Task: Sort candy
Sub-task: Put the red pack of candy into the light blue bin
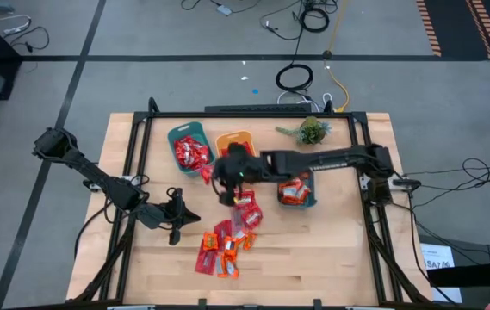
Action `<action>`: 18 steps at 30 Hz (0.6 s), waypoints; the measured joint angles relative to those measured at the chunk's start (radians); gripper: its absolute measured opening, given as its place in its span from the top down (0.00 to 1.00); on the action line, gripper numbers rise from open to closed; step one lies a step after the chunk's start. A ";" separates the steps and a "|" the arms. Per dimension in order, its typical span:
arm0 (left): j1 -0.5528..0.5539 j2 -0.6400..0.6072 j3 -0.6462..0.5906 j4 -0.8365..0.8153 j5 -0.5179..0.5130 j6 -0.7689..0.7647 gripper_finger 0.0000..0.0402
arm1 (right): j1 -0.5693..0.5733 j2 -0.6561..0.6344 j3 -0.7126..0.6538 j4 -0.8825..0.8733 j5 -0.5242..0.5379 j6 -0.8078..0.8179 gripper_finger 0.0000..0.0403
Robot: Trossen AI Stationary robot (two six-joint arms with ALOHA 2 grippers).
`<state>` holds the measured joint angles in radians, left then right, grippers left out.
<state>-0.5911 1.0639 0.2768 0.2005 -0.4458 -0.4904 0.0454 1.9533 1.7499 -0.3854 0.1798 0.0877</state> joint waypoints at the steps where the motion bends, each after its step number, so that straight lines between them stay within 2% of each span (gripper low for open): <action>1: 0.000 0.000 0.000 0.000 0.000 0.000 0.93 | -0.015 0.018 0.025 0.007 0.000 -0.009 0.95; 11: 0.000 0.000 0.000 0.000 0.000 0.000 0.93 | -0.134 0.253 0.242 0.071 -0.003 -0.083 0.94; 15: 0.000 0.000 0.000 -0.001 0.000 0.000 0.93 | -0.175 0.337 0.273 0.149 -0.003 -0.106 0.90; 18: 0.000 0.000 0.000 -0.003 0.000 0.000 0.93 | -0.204 0.380 0.274 0.219 -0.011 -0.065 0.85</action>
<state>-0.5913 1.0641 0.2768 0.1976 -0.4458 -0.4904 -0.1585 2.3328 2.0243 -0.1666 0.1685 0.0223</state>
